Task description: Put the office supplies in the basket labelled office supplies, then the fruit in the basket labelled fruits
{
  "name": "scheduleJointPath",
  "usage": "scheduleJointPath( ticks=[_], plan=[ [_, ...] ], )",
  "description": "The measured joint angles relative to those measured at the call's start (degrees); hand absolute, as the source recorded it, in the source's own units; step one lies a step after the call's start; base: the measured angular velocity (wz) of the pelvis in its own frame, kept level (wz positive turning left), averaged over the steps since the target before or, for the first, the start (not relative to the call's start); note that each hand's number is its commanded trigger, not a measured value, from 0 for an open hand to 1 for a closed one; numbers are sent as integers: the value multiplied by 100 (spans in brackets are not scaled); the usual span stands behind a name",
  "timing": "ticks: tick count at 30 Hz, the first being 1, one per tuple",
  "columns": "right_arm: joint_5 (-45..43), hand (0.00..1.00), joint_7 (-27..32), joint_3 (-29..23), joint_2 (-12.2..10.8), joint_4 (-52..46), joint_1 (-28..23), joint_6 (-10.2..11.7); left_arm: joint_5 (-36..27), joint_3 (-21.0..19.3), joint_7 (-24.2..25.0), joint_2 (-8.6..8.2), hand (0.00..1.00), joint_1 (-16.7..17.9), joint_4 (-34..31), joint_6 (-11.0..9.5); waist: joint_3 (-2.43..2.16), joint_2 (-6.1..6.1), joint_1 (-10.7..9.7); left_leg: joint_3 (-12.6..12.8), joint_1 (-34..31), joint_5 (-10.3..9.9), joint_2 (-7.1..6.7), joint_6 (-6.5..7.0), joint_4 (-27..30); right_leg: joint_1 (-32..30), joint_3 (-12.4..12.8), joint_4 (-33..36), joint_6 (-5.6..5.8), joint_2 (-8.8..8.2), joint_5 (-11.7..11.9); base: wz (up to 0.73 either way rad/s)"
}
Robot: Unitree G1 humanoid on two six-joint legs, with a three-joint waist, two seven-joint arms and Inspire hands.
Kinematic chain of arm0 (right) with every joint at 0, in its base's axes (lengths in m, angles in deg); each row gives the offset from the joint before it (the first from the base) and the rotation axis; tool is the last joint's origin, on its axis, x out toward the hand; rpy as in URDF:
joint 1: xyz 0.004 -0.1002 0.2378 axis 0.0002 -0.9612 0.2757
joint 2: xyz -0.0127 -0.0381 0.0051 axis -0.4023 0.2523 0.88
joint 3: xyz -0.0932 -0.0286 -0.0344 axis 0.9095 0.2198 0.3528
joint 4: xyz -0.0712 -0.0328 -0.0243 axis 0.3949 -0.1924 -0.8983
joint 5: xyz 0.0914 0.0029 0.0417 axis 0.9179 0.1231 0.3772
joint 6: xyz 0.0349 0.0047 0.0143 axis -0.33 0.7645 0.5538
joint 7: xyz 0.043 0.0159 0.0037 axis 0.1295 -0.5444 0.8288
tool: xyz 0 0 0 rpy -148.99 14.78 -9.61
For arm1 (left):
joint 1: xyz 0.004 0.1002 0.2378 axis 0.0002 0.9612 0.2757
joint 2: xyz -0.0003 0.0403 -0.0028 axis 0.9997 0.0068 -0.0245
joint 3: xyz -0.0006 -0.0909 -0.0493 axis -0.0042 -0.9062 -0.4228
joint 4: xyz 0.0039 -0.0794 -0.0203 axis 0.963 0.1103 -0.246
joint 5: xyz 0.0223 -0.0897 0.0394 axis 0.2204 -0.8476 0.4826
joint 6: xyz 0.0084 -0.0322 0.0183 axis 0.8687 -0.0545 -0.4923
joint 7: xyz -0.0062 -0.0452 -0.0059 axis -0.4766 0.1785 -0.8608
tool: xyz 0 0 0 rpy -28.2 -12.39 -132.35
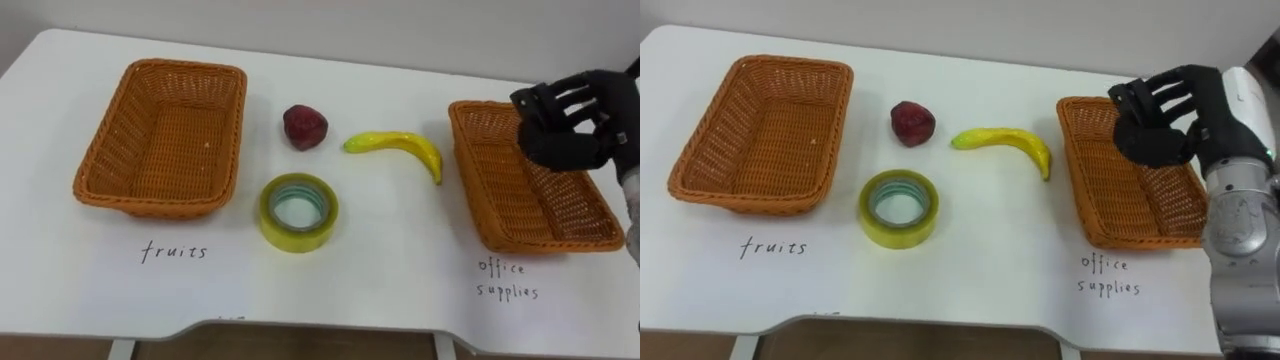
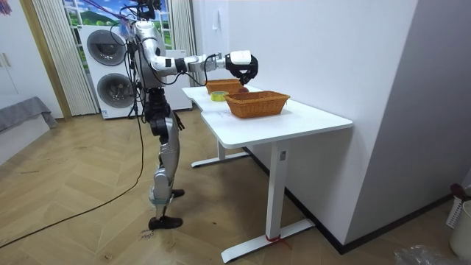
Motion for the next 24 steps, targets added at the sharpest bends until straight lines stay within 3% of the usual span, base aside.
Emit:
scheduleJointPath(
  ticks=[7, 8, 9, 10, 11, 24],
  plan=[
    [23, 100, 72, 1, 0, 59, 0, 16, 0, 0, 2, 13, 0, -34, -5, -7, 13, -51, 16, 0, -23, 0, 1, 0, 1, -23, -12, -1, 0, 0, 0, 0],
    [24, 76, 72, 2, 0, 59, 0, 20, 0, 0, 2, 13, 0, -37, -5, -8, 13, -51, 17, 0, -24, 0, 1, 0, 1, -24, -13, -1, 0, 0, 0, 0],
    [24, 60, 72, 2, 0, 60, -1, 25, 0, -1, 2, 14, 0, -42, -5, -9, 13, -51, 19, 0, -25, 0, 0, 0, 1, -25, -16, -1, 0, 0, 0, 0],
    [26, 9, 72, 3, 0, 60, -2, 32, 0, 0, 2, 15, 0, -43, -5, -9, 13, -51, 20, 0, -25, 0, 0, 0, 1, -26, -17, -1, 0, 0, 0, 0],
    [26, 0, 73, 3, 0, 77, -3, 76, 0, -1, 2, 16, 0, -43, -5, -9, 13, -51, 21, 0, -26, 0, 1, 0, 0, -27, -19, -1, 0, 0, 0, 0],
    [178, 0, 82, 59, -67, 182, -177, 232, -2, 2, 2, 16, 0, -27, 1, -43, 20, -24, 39, 3, 8, 0, 1, 0, -2, 6, -3, -2, 0, 2, 0, 0]
  ],
)
